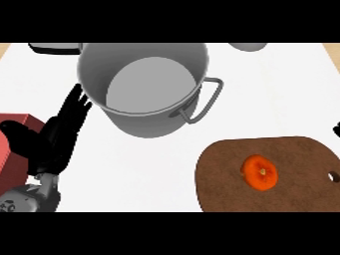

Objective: Pick the squash from the cutting board and place it in the pot

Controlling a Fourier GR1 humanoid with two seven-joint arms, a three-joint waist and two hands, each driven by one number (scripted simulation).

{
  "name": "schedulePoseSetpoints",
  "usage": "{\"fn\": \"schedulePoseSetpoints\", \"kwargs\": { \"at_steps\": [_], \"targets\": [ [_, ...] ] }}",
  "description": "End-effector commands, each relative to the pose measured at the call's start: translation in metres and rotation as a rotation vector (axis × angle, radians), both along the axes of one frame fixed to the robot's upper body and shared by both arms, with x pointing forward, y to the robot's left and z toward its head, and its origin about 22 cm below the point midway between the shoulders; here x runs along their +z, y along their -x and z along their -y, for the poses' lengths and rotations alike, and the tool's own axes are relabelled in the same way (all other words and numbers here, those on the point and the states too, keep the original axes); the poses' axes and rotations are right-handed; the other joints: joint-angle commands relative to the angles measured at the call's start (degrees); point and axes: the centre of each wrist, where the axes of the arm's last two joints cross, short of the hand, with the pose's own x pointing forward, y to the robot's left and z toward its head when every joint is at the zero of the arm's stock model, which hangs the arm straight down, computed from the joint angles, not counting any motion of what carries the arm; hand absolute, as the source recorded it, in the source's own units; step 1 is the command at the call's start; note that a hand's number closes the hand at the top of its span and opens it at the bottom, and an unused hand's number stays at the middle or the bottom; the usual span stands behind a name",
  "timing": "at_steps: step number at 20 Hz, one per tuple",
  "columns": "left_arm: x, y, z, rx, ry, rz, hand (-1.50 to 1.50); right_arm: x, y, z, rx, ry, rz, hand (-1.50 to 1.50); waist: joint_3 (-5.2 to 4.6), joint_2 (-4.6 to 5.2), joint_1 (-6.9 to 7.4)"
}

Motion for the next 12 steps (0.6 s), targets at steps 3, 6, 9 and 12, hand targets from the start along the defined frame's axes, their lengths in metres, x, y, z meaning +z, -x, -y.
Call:
{"fn": "schedulePoseSetpoints", "kwargs": {
  "at_steps": [3, 6, 9, 12],
  "targets": [
    [-0.007, 0.000, 0.001, -0.009, -0.003, -0.016, 0.00, -0.003, -0.002, -0.014, -0.048, 0.022, -0.093, -1.50, 0.07, 0.04, -0.04],
    [-0.010, -0.002, 0.000, -0.017, 0.009, 0.003, 0.00, -0.019, -0.023, -0.015, -0.062, 0.054, -0.179, -1.50, 0.06, 0.20, 0.49],
    [0.007, -0.028, 0.002, -0.002, 0.002, -0.001, 0.00, -0.022, -0.021, -0.021, -0.061, 0.098, -0.218, -1.50, 0.07, 0.17, -0.27],
    [-0.008, -0.002, 0.002, -0.013, 0.017, -0.028, 0.00, -0.020, -0.034, -0.028, -0.097, 0.146, -0.216, -1.50, 0.05, 0.08, 0.37]
  ]
}}
